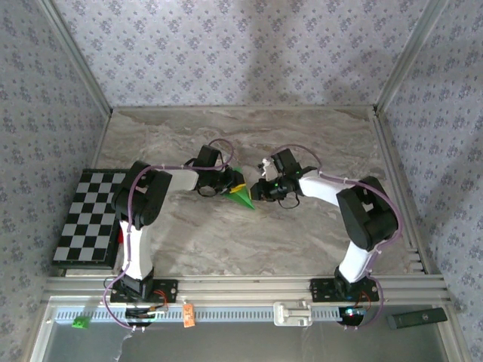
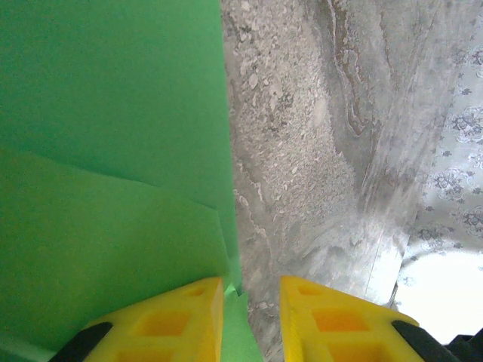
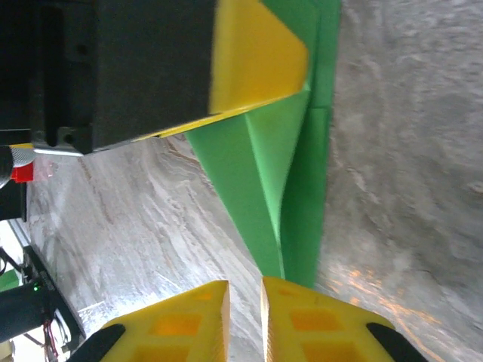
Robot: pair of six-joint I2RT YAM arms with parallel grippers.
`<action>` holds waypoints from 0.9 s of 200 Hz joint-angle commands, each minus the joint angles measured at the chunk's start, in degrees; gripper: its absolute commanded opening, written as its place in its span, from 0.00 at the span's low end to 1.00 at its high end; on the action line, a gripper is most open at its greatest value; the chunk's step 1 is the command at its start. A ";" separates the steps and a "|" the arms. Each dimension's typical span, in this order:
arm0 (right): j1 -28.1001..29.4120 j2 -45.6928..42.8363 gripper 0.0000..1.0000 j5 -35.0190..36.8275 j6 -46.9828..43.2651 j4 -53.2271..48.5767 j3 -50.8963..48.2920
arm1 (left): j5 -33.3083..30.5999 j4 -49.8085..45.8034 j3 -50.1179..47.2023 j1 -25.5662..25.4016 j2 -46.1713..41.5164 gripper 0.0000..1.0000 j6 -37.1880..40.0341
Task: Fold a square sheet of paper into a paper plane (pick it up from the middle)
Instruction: Fourth fold the wing at the center of the table.
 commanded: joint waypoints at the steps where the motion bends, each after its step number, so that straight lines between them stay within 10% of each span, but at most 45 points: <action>1: 0.95 1.98 0.17 -2.15 0.62 -0.77 2.34 | -1.12 -3.29 0.73 0.06 0.22 0.26 1.10; 180: 2.76 8.19 0.14 -0.53 1.11 -3.40 2.88 | -2.36 -4.30 0.91 0.11 0.29 0.26 0.50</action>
